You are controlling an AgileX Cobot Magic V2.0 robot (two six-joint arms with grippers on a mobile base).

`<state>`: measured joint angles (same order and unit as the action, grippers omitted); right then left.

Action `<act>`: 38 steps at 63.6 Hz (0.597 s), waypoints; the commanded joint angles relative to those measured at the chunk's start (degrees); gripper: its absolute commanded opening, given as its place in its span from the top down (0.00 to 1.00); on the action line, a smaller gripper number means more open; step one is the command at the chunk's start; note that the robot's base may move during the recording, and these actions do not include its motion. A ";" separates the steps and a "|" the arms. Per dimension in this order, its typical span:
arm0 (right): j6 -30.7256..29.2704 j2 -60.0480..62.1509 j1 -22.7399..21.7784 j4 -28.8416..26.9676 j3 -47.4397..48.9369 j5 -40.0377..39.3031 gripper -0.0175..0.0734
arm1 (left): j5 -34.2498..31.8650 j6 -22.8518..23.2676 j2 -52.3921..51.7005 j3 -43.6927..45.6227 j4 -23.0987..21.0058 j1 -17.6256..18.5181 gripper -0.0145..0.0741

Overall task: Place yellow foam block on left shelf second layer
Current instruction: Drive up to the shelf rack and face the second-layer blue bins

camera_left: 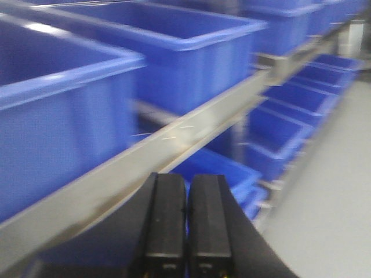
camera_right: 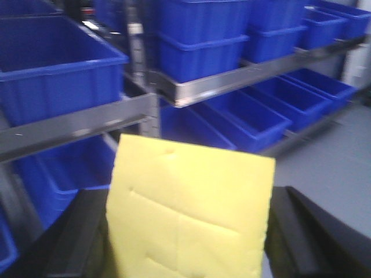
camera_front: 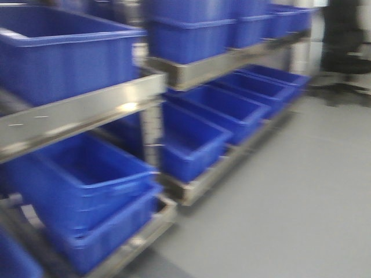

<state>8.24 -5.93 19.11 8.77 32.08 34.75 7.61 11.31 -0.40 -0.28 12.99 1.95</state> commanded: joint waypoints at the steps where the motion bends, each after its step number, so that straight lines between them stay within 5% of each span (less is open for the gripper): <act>1: -0.30 -0.90 -0.44 0.79 1.64 -4.91 0.42 | -5.04 0.22 -0.45 -1.48 -0.18 0.43 0.68; 38: -0.30 -0.90 -0.44 0.79 1.64 -4.91 0.42 | -5.04 0.22 -0.45 -1.48 -0.18 0.43 0.68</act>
<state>8.24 -5.93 19.11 8.77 32.08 34.75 7.61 11.31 -0.40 -0.28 12.99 1.95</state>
